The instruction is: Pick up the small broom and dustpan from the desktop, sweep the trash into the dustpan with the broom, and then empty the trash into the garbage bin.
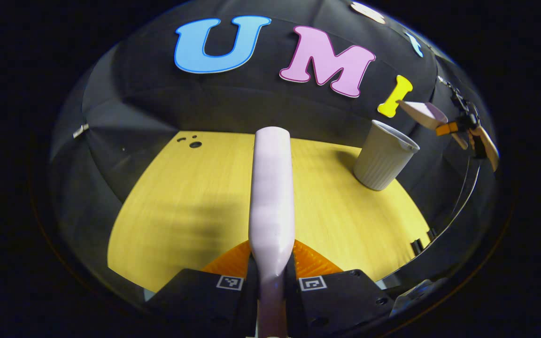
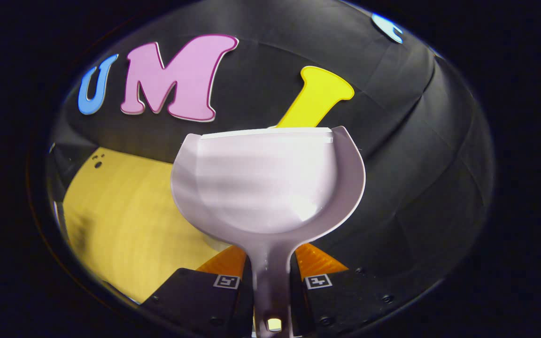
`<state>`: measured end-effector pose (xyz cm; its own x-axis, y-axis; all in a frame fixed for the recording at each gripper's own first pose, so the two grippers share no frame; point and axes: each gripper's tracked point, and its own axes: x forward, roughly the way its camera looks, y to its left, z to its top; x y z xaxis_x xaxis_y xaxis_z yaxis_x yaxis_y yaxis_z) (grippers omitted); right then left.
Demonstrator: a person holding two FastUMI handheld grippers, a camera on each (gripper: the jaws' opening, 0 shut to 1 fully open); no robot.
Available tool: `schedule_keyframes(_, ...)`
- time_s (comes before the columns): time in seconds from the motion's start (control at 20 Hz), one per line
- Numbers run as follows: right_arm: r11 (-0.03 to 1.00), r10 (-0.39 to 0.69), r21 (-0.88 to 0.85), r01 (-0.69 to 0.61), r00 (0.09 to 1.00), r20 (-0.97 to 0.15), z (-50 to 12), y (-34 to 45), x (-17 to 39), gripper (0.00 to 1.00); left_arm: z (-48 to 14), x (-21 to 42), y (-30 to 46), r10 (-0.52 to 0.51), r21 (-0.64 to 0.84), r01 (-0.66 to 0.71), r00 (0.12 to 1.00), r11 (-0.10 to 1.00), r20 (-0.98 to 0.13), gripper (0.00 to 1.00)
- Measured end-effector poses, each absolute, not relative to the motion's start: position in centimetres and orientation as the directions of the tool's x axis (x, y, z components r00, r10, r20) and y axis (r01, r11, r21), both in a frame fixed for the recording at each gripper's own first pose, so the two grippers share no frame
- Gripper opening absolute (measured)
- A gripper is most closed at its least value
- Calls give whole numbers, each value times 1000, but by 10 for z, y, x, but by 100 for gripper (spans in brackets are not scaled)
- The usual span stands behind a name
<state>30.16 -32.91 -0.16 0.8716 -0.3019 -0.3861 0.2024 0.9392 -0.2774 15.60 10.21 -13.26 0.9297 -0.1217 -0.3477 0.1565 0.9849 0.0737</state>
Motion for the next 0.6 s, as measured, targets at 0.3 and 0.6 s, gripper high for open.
schedule_keyframes(0.3, 983, -158, -137, 118, 930, -331, 23, -252, 263, 35, -132, 150, 96, -136, 60, 164, 935, 985, -328, 29)
schedule_keyframes(0.6, 990, 15, -126, -59, 947, -321, -5, -158, 236, 32, -150, 161, 94, -133, -18, 135, 929, 991, -345, 27)
